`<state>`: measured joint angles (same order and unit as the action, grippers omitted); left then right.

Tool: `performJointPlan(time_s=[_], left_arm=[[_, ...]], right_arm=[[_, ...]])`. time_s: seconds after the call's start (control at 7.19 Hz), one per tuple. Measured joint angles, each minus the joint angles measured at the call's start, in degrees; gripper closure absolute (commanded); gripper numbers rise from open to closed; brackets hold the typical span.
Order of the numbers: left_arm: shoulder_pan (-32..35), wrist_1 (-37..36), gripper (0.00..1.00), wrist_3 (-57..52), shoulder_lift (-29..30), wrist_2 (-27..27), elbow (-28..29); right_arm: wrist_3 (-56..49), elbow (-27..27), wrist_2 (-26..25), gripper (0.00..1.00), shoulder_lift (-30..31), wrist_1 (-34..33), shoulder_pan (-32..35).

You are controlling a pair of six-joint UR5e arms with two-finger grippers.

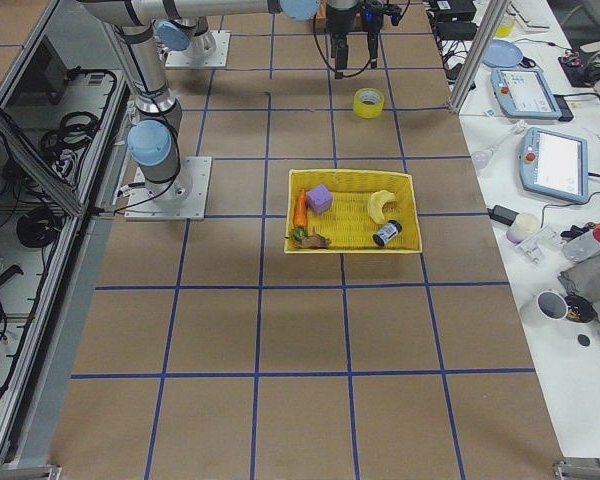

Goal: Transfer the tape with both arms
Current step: 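Reach the left gripper to the tape roll and grasp its rim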

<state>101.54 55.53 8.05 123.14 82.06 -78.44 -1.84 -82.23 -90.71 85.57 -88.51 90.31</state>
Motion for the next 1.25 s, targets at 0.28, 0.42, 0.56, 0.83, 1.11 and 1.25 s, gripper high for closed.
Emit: performJointPlan(time_s=[0.28, 0.42, 0.56, 0.83, 1.11, 1.25], left_arm=[[0.05, -0.32, 0.00, -0.37, 3.76, -0.11, 1.67], [0.04, -0.43, 0.00, -0.75, 5.09, -0.08, 1.57], [0.03, -0.53, 0.00, -0.93, 6.05, -0.07, 1.09], [0.04, -1.26, 0.06, -0.99, 7.01, -0.07, -0.37], [0.06, -2.95, 0.55, -0.08, 7.86, -0.11, -2.41], [0.05, -3.05, 1.00, -0.25, 7.93, -0.04, -3.02]], right_arm=[[-0.21, -0.02, 0.39, 0.00, 0.03, -0.09, -1.20], [-0.22, -0.11, 0.45, 0.00, 0.03, -0.19, -1.31], [-0.25, -0.17, 0.47, 0.00, 0.03, -0.24, -1.34], [-0.27, -0.26, 0.52, 0.00, 0.03, -0.26, -1.36], [-0.27, -0.33, 0.53, 0.00, 0.03, -0.26, -1.37], [-0.25, -0.36, 0.53, 0.00, 0.03, -0.26, -1.37]])
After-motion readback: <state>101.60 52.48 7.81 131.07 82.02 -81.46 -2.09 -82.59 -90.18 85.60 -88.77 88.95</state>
